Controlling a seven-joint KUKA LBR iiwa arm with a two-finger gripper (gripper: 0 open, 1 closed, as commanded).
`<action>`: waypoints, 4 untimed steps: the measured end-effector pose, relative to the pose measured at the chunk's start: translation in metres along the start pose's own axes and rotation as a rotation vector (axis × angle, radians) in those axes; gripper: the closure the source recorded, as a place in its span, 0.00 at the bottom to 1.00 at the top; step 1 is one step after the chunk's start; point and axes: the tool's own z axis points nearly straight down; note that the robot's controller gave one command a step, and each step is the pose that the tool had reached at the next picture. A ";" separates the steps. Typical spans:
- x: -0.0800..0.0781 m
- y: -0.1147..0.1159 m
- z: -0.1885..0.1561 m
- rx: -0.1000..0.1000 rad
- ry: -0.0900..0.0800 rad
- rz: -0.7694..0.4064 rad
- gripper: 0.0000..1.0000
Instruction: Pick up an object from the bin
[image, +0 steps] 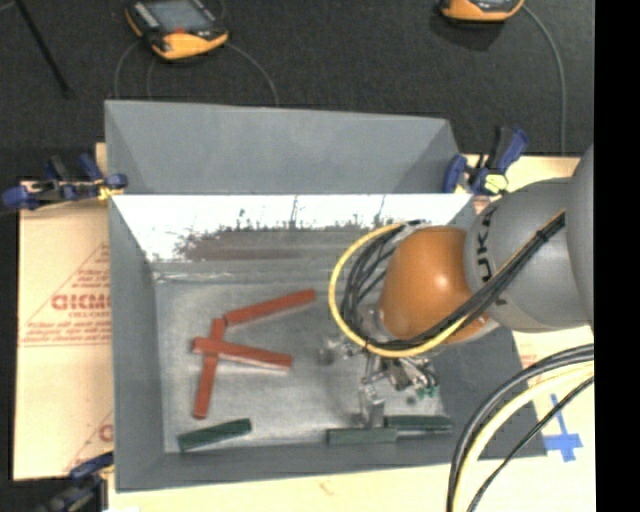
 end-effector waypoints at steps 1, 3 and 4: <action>-0.011 0.033 -0.008 -0.005 -0.003 -0.338 0.00; 0.012 0.025 0.000 -0.005 -0.001 -0.531 0.00; 0.014 0.033 -0.018 -0.008 -0.001 -0.548 0.00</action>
Offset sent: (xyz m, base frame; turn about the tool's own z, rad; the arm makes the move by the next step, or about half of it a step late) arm -0.0330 0.0123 -0.0064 -0.5612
